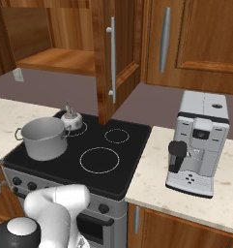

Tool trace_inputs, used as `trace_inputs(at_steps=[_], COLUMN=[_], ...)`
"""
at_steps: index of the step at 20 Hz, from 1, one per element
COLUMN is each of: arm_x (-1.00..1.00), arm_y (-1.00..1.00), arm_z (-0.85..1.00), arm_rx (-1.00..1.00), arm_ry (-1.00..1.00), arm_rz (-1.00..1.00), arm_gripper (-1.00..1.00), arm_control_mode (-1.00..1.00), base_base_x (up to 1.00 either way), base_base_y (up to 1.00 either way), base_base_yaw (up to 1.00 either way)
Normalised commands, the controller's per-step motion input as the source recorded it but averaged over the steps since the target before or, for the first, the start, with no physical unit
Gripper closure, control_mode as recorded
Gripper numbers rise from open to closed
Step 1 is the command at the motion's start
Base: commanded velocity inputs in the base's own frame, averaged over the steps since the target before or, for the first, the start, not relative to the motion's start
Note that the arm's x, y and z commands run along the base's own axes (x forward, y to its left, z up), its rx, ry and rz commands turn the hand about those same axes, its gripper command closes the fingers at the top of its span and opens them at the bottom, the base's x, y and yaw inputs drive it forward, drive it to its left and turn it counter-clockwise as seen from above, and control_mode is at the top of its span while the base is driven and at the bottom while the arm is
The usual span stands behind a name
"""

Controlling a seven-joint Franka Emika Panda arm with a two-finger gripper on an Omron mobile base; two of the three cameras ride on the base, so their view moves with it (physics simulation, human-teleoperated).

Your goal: Pick the kettle from the cabinet and place it on a stove burner. Then pick the pot from the counter and place it on another stove burner. Finally, turn both burners on.

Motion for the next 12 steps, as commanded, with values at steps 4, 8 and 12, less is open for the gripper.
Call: trace_inputs(at_steps=[4, 8, 12], arm_x=[0.0, 0.0, 0.07], arm_y=[0.03, 0.01, 0.03], arm_z=[-0.49, -0.47, -0.43], arm_rx=[-0.13, -0.14, -0.12], arm_ry=[0.0, 0.0, 0.0], arm_rz=[0.09, 0.09, 0.07], arm_gripper=[-1.0, -1.0, -1.0], arm_control_mode=[-1.0, -1.0, -1.0], base_base_x=[0.0, 0.0, 0.0], base_base_y=[0.0, 0.0, 0.0], base_base_yaw=[0.0, 0.0, 0.0])
